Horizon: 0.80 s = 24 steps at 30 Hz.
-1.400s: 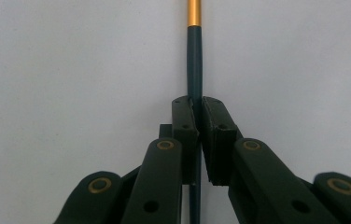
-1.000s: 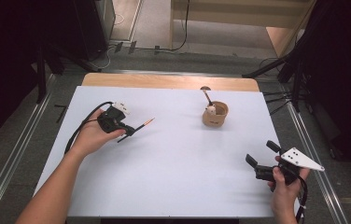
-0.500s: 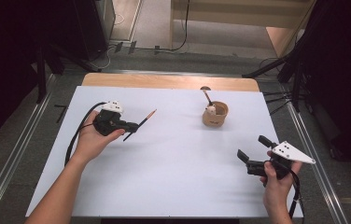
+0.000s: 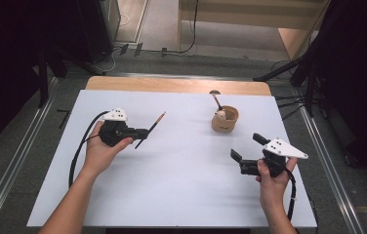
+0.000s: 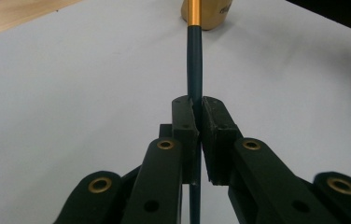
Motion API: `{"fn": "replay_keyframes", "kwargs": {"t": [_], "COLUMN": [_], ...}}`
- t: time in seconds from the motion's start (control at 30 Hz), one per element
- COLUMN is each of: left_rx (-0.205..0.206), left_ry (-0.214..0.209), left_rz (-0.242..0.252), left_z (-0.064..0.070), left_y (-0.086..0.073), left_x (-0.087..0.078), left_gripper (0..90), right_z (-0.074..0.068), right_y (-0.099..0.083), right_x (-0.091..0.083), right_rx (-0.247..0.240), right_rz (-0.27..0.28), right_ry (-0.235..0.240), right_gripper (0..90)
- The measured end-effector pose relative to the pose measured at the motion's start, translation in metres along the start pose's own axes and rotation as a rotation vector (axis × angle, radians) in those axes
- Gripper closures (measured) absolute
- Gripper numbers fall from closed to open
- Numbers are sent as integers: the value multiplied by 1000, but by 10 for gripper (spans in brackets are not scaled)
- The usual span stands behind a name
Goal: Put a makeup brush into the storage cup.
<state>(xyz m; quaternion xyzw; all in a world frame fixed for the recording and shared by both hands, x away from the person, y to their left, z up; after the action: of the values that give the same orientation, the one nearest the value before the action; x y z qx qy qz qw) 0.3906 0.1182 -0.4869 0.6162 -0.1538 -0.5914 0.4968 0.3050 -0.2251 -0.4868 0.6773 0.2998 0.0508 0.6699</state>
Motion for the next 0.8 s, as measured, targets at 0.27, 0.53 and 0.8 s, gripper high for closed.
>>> {"fn": "replay_keyframes", "kwargs": {"t": [0.27,0.53,0.8], "left_rx": [-6,-2,2], "left_ry": [-19,-39,-60], "left_rz": [79,137,164], "left_z": [9,23,36], "left_y": [3,6,8], "left_x": [2,5,13], "left_gripper": [855,855,855], "right_z": [-19,-41,-57], "right_y": [19,35,40], "right_x": [18,35,45], "right_rx": [-15,-20,19], "right_rz": [22,41,47], "right_ry": [40,78,126], "right_gripper": [0,0,0]}}
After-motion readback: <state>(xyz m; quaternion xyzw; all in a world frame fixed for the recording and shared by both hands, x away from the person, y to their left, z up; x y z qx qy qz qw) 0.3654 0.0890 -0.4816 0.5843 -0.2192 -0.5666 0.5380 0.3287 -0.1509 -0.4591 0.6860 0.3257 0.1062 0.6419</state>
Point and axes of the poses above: each handheld gripper's, and its own axes: x roughly forward along the jaws, y roughly out of its top, z roughly to its right, the point moved 8 cm from there along x, roughly forward along the jaws, and after that the axes turned 2 degrees about -y, right-handed, at the moved point
